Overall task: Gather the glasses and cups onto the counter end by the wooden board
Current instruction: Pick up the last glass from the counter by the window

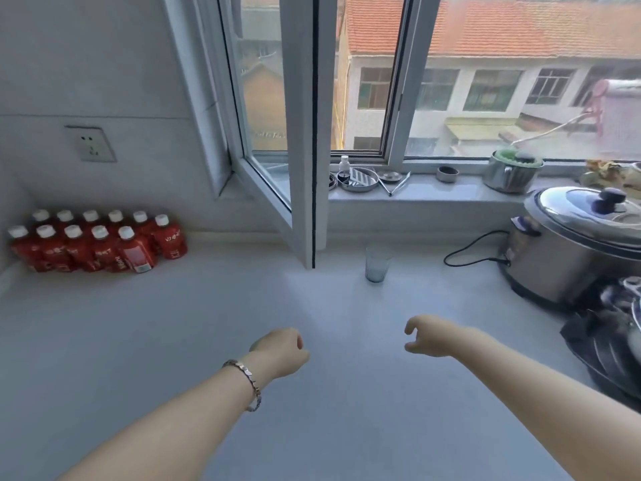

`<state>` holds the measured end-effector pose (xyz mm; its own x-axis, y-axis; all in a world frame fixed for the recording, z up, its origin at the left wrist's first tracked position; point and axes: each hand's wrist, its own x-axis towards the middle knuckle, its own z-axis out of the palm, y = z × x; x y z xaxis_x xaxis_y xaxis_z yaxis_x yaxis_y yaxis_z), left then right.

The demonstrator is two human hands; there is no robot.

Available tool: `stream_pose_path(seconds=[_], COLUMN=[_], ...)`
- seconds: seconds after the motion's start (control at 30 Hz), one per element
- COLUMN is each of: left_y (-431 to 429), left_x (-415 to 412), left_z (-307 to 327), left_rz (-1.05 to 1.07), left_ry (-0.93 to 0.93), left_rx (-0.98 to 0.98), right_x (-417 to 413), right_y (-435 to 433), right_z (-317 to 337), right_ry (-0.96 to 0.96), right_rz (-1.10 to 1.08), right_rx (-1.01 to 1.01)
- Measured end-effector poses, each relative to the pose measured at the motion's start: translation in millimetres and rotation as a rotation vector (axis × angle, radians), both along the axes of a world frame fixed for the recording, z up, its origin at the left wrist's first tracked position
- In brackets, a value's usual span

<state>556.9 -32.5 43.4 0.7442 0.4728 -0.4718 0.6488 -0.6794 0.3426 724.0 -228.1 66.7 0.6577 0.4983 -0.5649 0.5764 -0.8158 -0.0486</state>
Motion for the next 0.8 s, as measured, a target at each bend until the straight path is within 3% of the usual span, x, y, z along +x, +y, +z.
stream_pose_path(seconds=[0.2, 0.43, 0.63, 0.8], left_y=[7.6, -4.2, -22.4, -29.1], left_x=[79.5, 129.1, 143.0, 139.6], left_z=[-16.0, -43.1, -58.0, -59.9], left_rz=[0.024, 0.283, 0.493, 0.602], left_ry=[0.031, 0.052, 0.080, 0.093], left_rx=[-0.033, -0.075, -0.112, -0.099], right_x=[92.9, 196.1, 233.6, 240.1], right_y=[16.9, 79.2, 125.6, 127.0], right_z=[-18.3, -38.7, -63.2, -78.9], right_ry=[-0.022, -0.127, -0.007, 0.009], right_rz=[-0.060, 0.110, 0.277, 0.268], right_rx=[0.073, 0.223, 0.217, 0.300])
